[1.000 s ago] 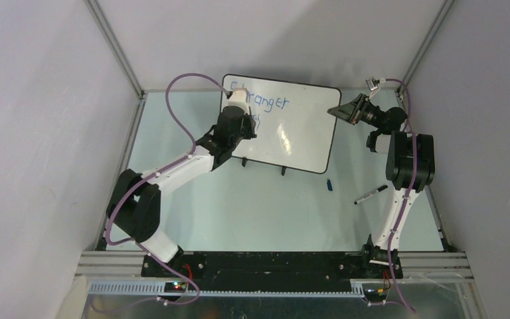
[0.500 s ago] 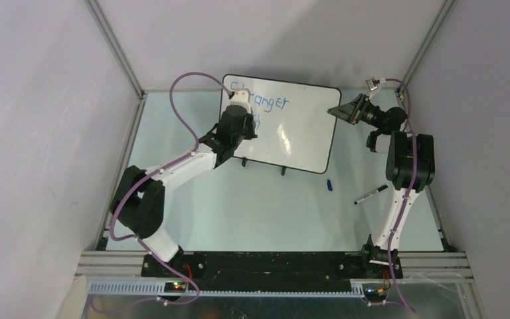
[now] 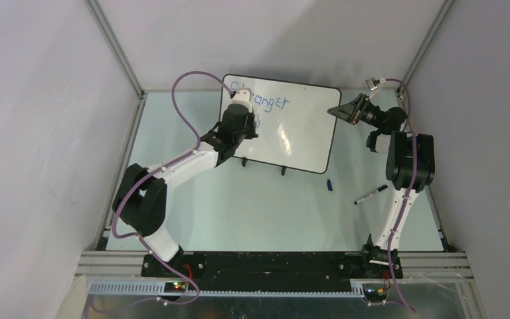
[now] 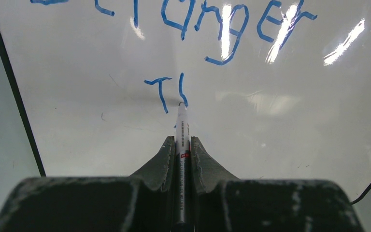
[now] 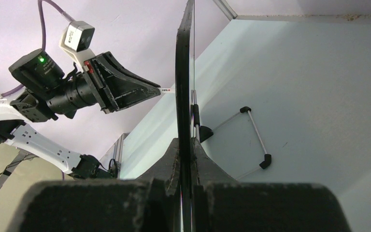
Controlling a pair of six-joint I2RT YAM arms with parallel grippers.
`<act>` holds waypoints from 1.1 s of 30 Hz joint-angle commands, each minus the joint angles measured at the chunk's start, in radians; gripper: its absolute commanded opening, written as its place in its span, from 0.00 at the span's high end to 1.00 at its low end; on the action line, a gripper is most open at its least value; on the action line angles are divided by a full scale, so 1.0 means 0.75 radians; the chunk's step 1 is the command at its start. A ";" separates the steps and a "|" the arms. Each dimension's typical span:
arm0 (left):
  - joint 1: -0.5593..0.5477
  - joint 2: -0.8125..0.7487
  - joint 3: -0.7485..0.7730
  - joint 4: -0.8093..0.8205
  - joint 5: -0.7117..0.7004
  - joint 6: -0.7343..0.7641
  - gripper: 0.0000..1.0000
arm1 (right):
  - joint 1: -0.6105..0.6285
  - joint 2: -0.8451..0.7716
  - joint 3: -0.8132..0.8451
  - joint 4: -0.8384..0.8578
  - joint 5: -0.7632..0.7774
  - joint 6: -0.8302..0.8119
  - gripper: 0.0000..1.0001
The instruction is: Write a sentence on the whiteboard
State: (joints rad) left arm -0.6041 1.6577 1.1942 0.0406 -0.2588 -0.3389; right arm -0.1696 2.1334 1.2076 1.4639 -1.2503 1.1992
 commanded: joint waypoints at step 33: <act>-0.015 -0.012 0.007 0.039 0.079 0.003 1.00 | -0.007 -0.102 0.006 0.056 -0.012 0.060 1.00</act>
State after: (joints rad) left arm -0.6067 1.6741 1.2221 0.0452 -0.2031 -0.3397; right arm -0.1696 2.1330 1.2076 1.4639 -1.2499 1.1992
